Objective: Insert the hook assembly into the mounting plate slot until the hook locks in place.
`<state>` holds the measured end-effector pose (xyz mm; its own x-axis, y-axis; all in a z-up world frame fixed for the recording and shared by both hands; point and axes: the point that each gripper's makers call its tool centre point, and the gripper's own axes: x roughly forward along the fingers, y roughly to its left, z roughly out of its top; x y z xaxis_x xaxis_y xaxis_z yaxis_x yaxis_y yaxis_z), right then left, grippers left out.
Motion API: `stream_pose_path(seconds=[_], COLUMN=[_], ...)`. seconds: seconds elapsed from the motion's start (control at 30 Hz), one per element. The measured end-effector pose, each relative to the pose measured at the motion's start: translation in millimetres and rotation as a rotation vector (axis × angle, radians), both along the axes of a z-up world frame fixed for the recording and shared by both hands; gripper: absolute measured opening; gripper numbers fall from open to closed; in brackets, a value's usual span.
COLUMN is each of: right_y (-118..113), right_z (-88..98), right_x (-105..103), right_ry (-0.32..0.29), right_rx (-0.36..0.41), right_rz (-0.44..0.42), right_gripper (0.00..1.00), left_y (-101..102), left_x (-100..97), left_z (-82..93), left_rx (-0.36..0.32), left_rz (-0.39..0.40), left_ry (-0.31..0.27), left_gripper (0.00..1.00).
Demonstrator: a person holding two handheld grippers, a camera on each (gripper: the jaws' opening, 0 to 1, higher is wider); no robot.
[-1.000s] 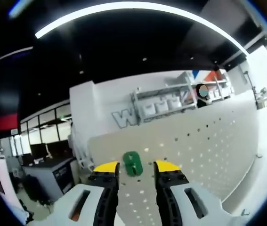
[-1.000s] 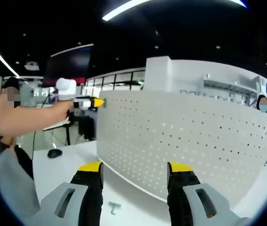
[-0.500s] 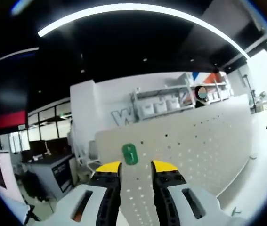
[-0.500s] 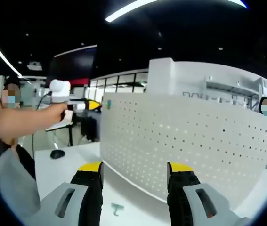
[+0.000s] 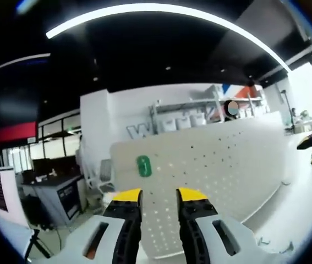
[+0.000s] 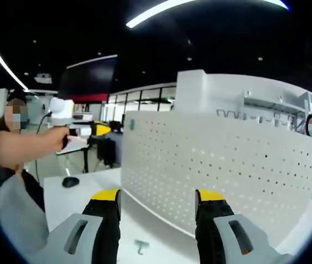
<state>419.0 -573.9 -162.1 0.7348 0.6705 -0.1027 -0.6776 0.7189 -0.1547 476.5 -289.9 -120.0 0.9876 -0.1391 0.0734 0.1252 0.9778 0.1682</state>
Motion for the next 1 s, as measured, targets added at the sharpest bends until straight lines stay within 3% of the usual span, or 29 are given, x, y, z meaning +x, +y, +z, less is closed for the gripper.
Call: stream_pose_path(seconds=[0.43,0.67,1.0], right_y=[8.6,19.9,28.6], right_z=[-0.6,-14.7,-19.7], right_x=[-7.0,-12.8,-15.4], right_ry=[-0.007,0.016,0.027], right_rx=[-0.023,-0.061,-0.076], right_rz=[0.04,0.085,0.127], right_gripper=[0.54,0.53,0.53], left_y=[-20.1,-29.0,-39.3], left_x=[-49.5,-82.1,-100.9], left_z=[-33.5,-46.5,-58.2], left_rx=[-0.032,-0.054,-0.062], left_rz=[-0.043,-0.056,-0.068], left_ry=[0.037,0.057,0.087], left_gripper=[0.25,0.25,0.25])
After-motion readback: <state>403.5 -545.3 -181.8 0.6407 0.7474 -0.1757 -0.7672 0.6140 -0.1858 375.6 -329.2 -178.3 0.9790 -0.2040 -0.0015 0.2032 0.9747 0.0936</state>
